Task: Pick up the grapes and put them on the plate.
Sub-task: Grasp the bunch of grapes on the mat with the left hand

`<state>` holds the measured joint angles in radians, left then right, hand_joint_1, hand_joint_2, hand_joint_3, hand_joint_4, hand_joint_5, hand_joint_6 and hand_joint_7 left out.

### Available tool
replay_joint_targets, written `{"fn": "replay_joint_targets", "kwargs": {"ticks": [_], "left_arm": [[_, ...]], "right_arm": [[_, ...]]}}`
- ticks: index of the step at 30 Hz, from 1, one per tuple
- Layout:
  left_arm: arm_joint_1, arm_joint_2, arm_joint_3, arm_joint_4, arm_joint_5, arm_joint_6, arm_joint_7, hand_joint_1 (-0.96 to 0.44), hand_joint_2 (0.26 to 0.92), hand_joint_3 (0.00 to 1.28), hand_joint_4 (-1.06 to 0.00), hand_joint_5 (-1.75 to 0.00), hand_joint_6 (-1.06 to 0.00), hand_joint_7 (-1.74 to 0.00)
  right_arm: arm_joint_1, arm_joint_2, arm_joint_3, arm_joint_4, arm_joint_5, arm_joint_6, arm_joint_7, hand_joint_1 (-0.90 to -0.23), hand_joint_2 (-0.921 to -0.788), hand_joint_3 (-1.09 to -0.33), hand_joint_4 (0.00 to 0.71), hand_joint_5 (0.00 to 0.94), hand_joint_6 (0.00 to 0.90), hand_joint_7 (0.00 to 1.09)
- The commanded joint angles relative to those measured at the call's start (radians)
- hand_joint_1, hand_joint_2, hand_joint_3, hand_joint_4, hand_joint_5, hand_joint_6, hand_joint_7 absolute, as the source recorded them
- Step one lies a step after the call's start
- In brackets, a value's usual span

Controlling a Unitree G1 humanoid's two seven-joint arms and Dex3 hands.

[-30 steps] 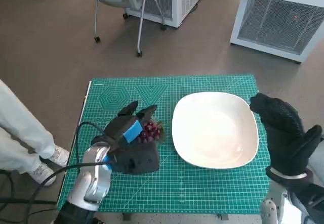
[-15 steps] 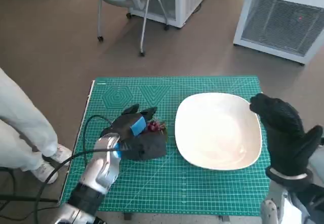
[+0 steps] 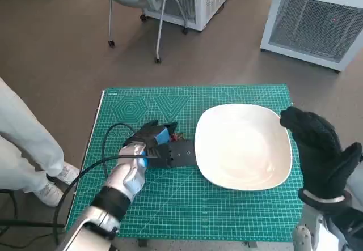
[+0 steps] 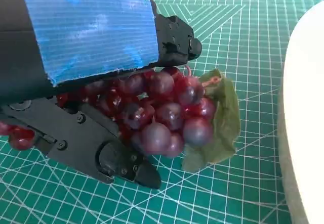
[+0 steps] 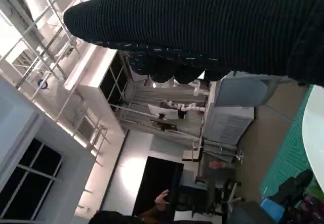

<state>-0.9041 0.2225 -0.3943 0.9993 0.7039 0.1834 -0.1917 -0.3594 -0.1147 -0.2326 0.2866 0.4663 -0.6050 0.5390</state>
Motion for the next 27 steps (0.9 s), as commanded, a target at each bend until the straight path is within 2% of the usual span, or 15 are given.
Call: {"fn": "replay_joint_targets", "kwargs": {"ticks": [1,6,16,17,19,20,22,23,24,26,27], "left_arm": [[-0.011,-0.013,-0.015,0.076,-0.021,-0.033,0.026,-0.26,0.768,0.01,-0.06,-0.02,-0.23,-0.02],[-0.014,-0.017,-0.022,0.1,-0.034,-0.055,0.051,-0.23,0.775,0.01,-0.13,-0.02,-0.28,-0.02],[-0.022,-0.017,-0.045,0.126,-0.046,-0.077,0.089,-0.19,0.785,0.01,-0.16,-0.01,-0.32,-0.02],[-0.023,-0.017,-0.046,0.128,-0.047,-0.079,0.097,-0.17,0.792,0.01,-0.17,-0.01,-0.33,-0.03],[-0.024,-0.016,-0.048,0.133,-0.046,-0.085,0.118,-0.11,0.816,0.02,-0.28,-0.05,-0.4,-0.05],[-0.024,-0.015,-0.049,0.135,-0.045,-0.09,0.133,-0.04,0.827,0.05,-0.35,-0.19,-0.47,-0.06],[-0.02,-0.013,-0.056,0.137,-0.037,-0.099,0.172,0.12,0.813,0.22,-0.44,-0.67,-0.6,-0.08],[-0.017,-0.012,-0.062,0.138,-0.032,-0.103,0.192,0.2,0.791,0.35,-0.44,-0.97,-0.67,-0.1],[-0.014,-0.011,-0.068,0.138,-0.026,-0.106,0.212,0.25,0.77,0.46,-0.42,-1.18,-0.72,-0.1],[-0.008,-0.009,-0.08,0.137,-0.017,-0.107,0.246,0.31,0.761,0.6,-0.36,-1.46,-0.78,-0.11],[-0.006,-0.009,-0.086,0.137,-0.013,-0.106,0.26,0.32,0.771,0.62,-0.34,-1.55,-0.8,-0.11]], "right_arm": [[0.027,-0.004,-0.001,0.002,0.001,0.005,0.012,-0.415,-0.921,-0.6,0.469,0.393,0.212,0.87],[0.026,-0.004,-0.004,0.001,0.006,0.01,0.013,-0.412,-0.921,-0.605,0.465,0.4,0.207,0.88],[0.024,-0.001,-0.002,-0.001,0.0,0.008,0.009,-0.414,-0.921,-0.605,0.461,0.409,0.203,0.88],[0.024,-0.001,-0.002,-0.001,0.0,0.008,0.009,-0.414,-0.921,-0.605,0.46,0.41,0.203,0.88],[0.023,-0.001,-0.002,0.001,0.0,0.007,0.009,-0.414,-0.921,-0.605,0.459,0.411,0.203,0.88],[0.022,-0.001,-0.002,0.003,-0.001,0.007,0.009,-0.414,-0.921,-0.605,0.459,0.412,0.202,0.88],[0.021,-0.001,-0.002,0.003,-0.003,0.005,0.008,-0.414,-0.921,-0.605,0.458,0.414,0.202,0.88],[0.021,-0.001,-0.002,0.004,-0.003,0.005,0.008,-0.414,-0.921,-0.605,0.458,0.415,0.202,0.89],[0.02,-0.002,-0.002,0.005,-0.003,0.005,0.009,-0.414,-0.921,-0.605,0.458,0.415,0.202,0.89],[0.018,-0.002,-0.003,0.007,-0.002,0.005,0.011,-0.414,-0.921,-0.605,0.457,0.417,0.202,0.89],[0.017,-0.003,-0.003,0.008,-0.001,0.005,0.011,-0.414,-0.921,-0.605,0.456,0.418,0.202,0.89]]}}
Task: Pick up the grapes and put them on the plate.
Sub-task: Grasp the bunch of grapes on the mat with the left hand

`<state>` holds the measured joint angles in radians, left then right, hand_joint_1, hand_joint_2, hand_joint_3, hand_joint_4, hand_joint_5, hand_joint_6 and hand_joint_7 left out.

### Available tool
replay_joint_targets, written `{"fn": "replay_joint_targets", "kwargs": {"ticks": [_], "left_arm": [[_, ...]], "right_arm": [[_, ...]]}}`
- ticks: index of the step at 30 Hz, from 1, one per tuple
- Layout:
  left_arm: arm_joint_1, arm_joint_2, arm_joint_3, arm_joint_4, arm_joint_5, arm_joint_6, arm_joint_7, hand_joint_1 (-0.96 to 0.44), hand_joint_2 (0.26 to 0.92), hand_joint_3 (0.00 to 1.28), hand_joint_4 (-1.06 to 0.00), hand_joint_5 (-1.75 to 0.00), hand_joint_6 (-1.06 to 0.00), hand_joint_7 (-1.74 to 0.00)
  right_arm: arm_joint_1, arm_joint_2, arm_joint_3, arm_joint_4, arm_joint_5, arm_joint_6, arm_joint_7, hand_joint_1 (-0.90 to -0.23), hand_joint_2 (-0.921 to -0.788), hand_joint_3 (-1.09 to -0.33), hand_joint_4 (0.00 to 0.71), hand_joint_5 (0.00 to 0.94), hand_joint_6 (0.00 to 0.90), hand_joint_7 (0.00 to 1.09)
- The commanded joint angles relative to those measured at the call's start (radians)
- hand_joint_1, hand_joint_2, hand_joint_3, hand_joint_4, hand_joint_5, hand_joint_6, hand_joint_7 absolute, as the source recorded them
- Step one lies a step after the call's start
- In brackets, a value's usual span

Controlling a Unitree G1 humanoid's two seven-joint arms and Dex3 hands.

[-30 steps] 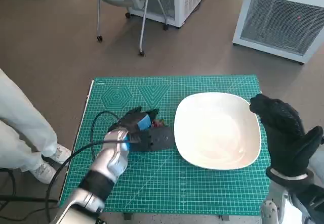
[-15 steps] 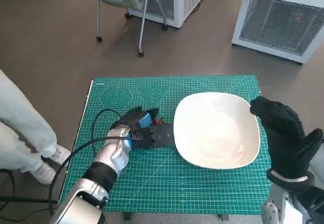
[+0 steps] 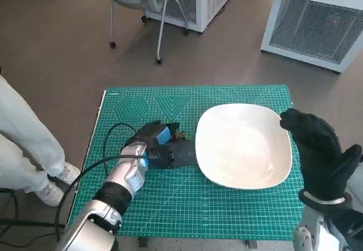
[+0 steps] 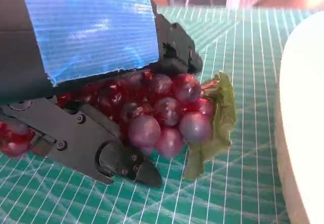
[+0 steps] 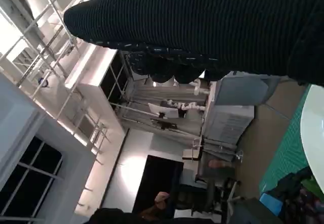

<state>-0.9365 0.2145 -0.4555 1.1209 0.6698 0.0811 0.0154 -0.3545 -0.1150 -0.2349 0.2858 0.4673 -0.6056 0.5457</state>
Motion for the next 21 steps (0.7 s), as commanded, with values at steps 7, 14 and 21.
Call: {"fn": "replay_joint_targets", "kwargs": {"ticks": [7,14,21], "left_arm": [[0.032,0.003,-0.035,0.012,0.015,-0.01,0.09,0.33,0.825,0.59,-0.3,-1.69,-0.8,-0.18],[0.028,0.004,-0.027,0.013,-0.002,-0.011,0.075,0.04,0.911,0.38,-0.32,-1.55,-0.38,-1.35],[0.024,0.003,-0.028,0.016,-0.012,-0.005,0.069,0.01,0.92,0.37,-0.31,-1.55,-0.32,-1.5]], "right_arm": [[0.008,-0.003,-0.002,0.011,0.007,0.008,0.01,-0.417,-0.921,-0.604,0.454,0.423,0.201,0.89],[0.006,0.0,-0.002,0.012,0.011,0.009,0.013,-0.417,-0.921,-0.603,0.451,0.428,0.2,0.89],[0.006,0.002,-0.001,0.009,0.009,0.01,0.01,-0.414,-0.921,-0.604,0.449,0.433,0.199,0.89]]}}
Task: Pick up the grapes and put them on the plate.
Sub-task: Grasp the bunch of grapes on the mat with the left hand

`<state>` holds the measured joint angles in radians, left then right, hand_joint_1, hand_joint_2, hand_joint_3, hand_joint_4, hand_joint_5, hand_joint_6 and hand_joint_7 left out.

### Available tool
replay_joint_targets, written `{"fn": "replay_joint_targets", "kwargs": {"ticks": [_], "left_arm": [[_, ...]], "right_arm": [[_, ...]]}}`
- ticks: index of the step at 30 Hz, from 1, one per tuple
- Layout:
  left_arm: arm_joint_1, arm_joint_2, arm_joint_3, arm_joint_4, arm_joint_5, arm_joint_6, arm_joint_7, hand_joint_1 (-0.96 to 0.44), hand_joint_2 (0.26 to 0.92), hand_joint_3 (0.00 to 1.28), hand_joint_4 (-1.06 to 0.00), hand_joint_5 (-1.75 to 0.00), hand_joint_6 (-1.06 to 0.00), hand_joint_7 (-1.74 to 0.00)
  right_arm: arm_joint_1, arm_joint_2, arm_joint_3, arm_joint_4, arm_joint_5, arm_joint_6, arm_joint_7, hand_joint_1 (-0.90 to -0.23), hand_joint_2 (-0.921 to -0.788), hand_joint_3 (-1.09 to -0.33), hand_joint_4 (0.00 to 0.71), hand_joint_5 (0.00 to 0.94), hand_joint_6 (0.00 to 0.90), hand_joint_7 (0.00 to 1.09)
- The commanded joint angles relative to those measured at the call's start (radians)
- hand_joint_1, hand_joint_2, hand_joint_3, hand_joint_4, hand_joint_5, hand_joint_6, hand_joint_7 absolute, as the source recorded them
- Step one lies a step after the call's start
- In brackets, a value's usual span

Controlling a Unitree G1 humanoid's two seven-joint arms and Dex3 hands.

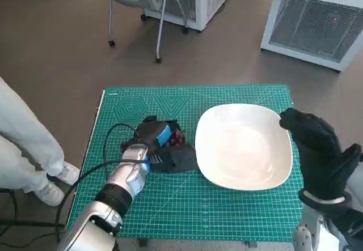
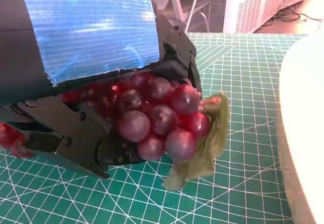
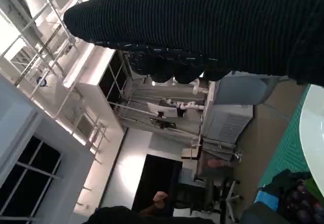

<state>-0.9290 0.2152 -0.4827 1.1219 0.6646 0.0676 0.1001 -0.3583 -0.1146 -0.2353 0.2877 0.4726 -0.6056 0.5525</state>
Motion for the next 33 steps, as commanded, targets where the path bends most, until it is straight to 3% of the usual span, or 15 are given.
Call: {"fn": "replay_joint_targets", "kwargs": {"ticks": [1,24,33], "left_arm": [[0.016,0.002,0.0,0.015,-0.008,0.008,-0.017,0.0,0.92,0.37,-0.31,-1.55,-0.32,-1.51],[0.024,0.01,0.019,-0.02,-0.029,0.016,-0.027,0.0,0.921,0.34,-0.34,-1.52,-0.35,-1.48],[0.047,0.04,0.031,-0.155,-0.027,0.062,-0.068,0.0,0.92,0.35,-0.33,-1.53,-0.34,-1.49]], "right_arm": [[0.01,0.002,0.0,0.007,0.004,0.01,0.003,-0.414,-0.921,-0.604,0.449,0.433,0.199,0.89],[0.012,-0.002,-0.003,0.006,0.005,0.009,0.005,-0.413,-0.921,-0.604,0.443,0.443,0.199,0.89],[0.01,-0.003,-0.004,0.006,0.003,0.013,0.002,-0.408,-0.921,-0.602,0.443,0.445,0.2,0.89]]}}
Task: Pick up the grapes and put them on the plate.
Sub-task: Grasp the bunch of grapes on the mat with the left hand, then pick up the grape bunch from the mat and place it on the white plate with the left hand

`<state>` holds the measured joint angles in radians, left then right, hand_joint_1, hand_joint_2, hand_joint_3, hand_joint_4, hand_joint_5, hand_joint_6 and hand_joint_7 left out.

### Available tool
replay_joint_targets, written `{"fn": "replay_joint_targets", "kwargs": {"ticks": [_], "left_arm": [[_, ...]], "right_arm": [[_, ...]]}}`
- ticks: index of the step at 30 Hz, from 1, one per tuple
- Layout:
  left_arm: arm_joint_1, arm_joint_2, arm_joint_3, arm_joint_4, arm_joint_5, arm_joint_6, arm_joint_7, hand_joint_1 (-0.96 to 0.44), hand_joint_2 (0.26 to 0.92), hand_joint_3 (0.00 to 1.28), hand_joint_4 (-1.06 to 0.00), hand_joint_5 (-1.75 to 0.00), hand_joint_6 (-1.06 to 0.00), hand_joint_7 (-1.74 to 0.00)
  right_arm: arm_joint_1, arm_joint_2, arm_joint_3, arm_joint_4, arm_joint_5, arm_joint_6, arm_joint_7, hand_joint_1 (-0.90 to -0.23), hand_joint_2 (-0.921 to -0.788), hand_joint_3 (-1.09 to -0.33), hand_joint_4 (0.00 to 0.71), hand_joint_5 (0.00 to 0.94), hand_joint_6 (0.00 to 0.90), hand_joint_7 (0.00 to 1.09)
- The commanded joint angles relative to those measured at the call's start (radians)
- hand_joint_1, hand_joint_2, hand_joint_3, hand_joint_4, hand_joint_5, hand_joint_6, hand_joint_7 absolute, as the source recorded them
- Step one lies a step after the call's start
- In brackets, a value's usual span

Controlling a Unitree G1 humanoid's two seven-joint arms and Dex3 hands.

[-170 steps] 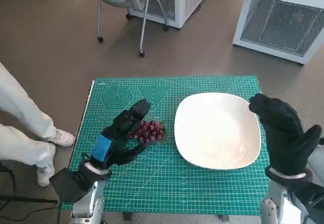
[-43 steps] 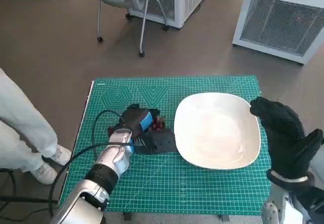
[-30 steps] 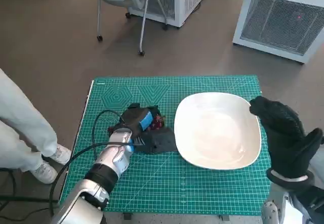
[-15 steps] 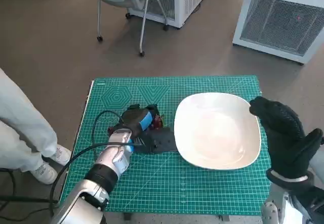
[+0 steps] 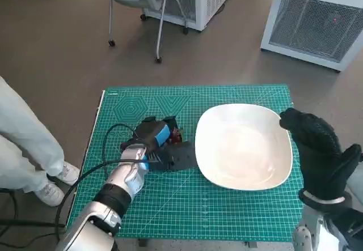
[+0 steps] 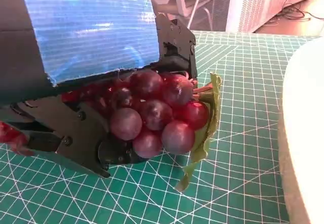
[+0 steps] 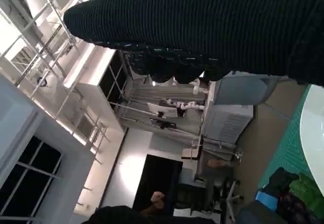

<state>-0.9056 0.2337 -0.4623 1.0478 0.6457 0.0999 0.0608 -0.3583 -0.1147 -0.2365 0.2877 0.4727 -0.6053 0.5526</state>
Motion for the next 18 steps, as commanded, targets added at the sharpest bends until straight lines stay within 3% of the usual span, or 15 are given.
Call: {"fn": "replay_joint_targets", "kwargs": {"ticks": [1,4,9,12,15,18], "left_arm": [[0.029,0.027,0.012,-0.109,-0.007,0.04,-0.037,0.0,0.92,0.35,-0.33,-1.53,-0.34,-1.49],[0.051,0.045,0.019,-0.214,-0.001,0.081,-0.071,0.0,0.916,0.35,-0.35,-1.51,-0.36,-1.48],[0.103,0.089,0.037,-0.449,0.017,0.161,-0.14,0.01,0.876,0.33,-0.4,-1.61,-0.56,-1.13],[0.132,0.114,0.049,-0.581,0.032,0.2,-0.171,0.01,0.843,0.33,-0.45,-1.59,-0.64,-1.01],[0.153,0.133,0.059,-0.682,0.049,0.227,-0.188,0.01,0.843,0.3,-0.49,-1.56,-0.67,-0.96],[0.174,0.151,0.072,-0.778,0.065,0.245,-0.196,0.01,0.853,0.28,-0.52,-1.45,-0.63,-1.08]], "right_arm": [[0.009,-0.003,-0.003,0.006,0.002,0.013,0.0,-0.408,-0.921,-0.602,0.443,0.445,0.201,0.89],[0.007,-0.002,-0.001,0.004,-0.002,0.014,-0.004,-0.407,-0.921,-0.602,0.442,0.446,0.201,0.89],[0.002,-0.002,0.0,0.006,-0.007,0.013,-0.007,-0.406,-0.921,-0.602,0.442,0.446,0.202,0.89],[-0.004,-0.002,-0.001,0.013,-0.009,0.011,-0.007,-0.406,-0.921,-0.602,0.442,0.446,0.204,0.88],[-0.008,-0.001,-0.002,0.018,-0.01,0.01,-0.007,-0.406,-0.921,-0.601,0.443,0.446,0.206,0.88],[-0.011,-0.001,-0.002,0.021,-0.011,0.009,-0.007,-0.407,-0.921,-0.6,0.444,0.445,0.211,0.88]]}}
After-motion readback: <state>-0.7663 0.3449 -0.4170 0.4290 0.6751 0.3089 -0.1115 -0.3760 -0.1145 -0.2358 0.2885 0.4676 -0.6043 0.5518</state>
